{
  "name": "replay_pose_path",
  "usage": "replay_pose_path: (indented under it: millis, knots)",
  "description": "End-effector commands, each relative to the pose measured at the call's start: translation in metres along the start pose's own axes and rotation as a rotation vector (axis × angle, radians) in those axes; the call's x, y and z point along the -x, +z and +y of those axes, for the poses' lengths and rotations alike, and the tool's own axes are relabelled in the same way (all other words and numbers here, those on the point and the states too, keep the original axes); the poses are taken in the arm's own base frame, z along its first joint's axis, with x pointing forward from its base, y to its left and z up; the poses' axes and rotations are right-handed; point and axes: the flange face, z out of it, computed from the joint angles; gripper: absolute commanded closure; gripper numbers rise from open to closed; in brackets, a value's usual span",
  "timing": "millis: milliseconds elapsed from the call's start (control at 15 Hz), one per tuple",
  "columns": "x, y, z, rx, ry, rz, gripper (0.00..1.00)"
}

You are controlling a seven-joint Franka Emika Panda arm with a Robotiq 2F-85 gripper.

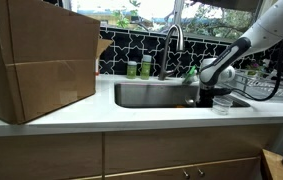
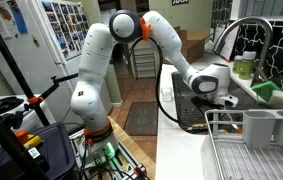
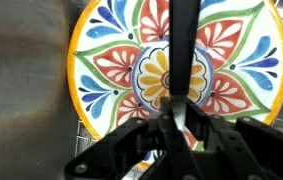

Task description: Put the spoon on the drying rack

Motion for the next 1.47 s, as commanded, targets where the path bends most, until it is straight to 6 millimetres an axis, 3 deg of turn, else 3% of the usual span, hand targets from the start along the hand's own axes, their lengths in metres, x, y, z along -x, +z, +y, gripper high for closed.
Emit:
replay_pose_path:
  millis: [0, 800, 1067, 1200, 1267, 1400]
  knots:
    - [0.010, -0.030, 0.008, -0.014, 0.014, -0.046, 0.95]
    - [0.030, -0.131, 0.047, -0.018, 0.219, -0.177, 0.95]
    - [0.033, -0.168, 0.049, -0.010, 0.249, -0.152, 0.95]
    - [0.034, -0.177, 0.042, -0.007, 0.245, -0.151, 0.95]
    - [0.027, -0.169, 0.048, -0.026, 0.234, -0.141, 0.81]
    - [0.029, -0.175, 0.042, -0.025, 0.231, -0.135, 0.81]
